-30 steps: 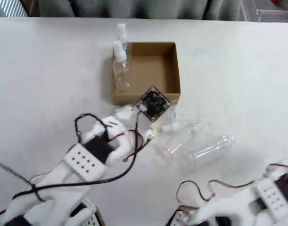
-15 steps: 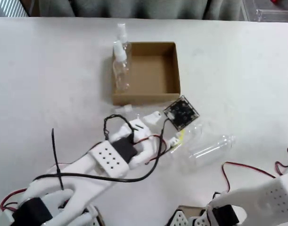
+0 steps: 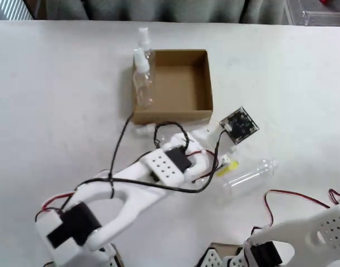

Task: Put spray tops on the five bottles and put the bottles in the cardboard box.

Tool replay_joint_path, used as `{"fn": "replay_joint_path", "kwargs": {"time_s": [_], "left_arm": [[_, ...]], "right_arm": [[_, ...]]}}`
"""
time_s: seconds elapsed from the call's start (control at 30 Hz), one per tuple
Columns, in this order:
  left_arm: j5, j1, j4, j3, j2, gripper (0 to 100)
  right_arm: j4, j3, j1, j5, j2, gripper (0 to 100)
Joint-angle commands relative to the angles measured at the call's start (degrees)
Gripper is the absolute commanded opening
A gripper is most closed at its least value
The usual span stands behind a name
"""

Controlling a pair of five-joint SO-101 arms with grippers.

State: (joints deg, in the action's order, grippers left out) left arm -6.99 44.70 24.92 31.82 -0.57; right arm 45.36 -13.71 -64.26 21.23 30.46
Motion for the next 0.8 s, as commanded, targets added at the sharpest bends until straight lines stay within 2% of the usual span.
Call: {"fn": "replay_joint_path", "kwargs": {"time_s": [0.0,0.2,0.43,0.67,0.77], "left_arm": [[-3.8,0.7,2.0,-5.6,-2.3,27],[-5.4,0.1,11.2,-16.1,-10.0,27],[-5.4,1.0,14.6,-26.7,-22.2,28],[-5.1,1.2,21.5,-36.0,-30.8,27],[-5.4,1.3,22.0,-36.5,-30.9,21]], "right_arm": [[0.2,-2.6,0.1,0.3,-0.3,1.6],[0.3,-2.5,0.7,0.3,-0.3,1.6],[0.6,-2.5,1.3,0.3,-0.3,1.6],[0.3,-2.5,1.3,0.3,-0.3,1.7],[0.2,-2.5,1.3,0.3,-0.4,1.7]]}}
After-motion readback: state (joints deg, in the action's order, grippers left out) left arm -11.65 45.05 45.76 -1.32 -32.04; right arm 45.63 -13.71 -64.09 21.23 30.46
